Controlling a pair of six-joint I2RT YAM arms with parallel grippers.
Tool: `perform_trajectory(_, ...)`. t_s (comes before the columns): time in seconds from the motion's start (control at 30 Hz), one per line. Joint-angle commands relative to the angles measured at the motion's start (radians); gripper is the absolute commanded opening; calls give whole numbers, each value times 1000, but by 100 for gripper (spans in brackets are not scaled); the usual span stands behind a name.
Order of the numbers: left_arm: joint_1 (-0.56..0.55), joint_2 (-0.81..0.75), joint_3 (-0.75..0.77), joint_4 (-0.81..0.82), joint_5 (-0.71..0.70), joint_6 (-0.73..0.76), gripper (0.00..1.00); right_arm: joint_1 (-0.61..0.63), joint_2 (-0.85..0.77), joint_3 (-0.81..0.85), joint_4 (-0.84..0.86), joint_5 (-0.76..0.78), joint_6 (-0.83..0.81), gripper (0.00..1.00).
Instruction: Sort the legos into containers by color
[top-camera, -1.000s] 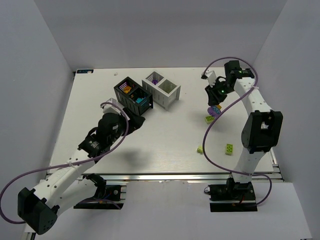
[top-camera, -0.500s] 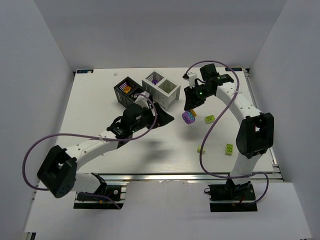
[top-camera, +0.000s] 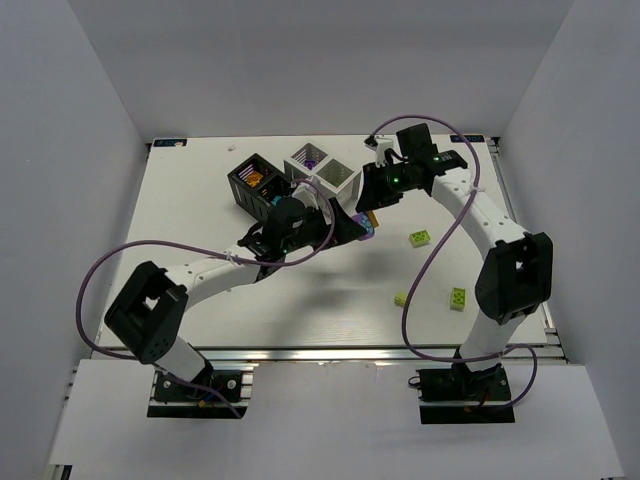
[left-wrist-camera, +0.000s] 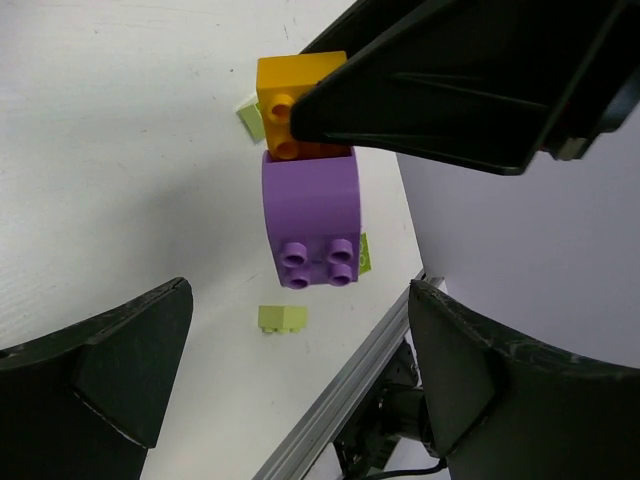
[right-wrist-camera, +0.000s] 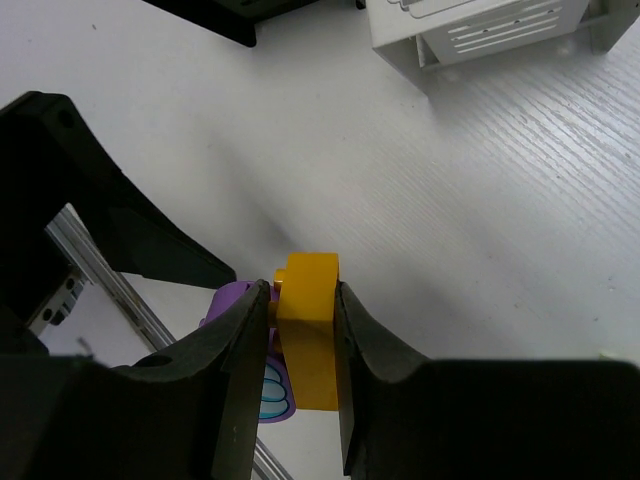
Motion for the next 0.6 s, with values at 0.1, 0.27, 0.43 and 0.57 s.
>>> perform_trajectory(0.1,-7,30,67,20,19,-7,97,20,-74,-31,47,-42,48,0)
perform_trajectory(0.27,-7,68,93,20,17,-14,87,39,-96,-66,58,-13,46,0)
perform_trajectory(0.43,-7,88,107,9,28,-18,48,42,-108,-82,69,28,46,0)
perform_trajectory(0.57,-6,81,113,-8,26,-15,2,42,-114,-85,95,103,45,0)
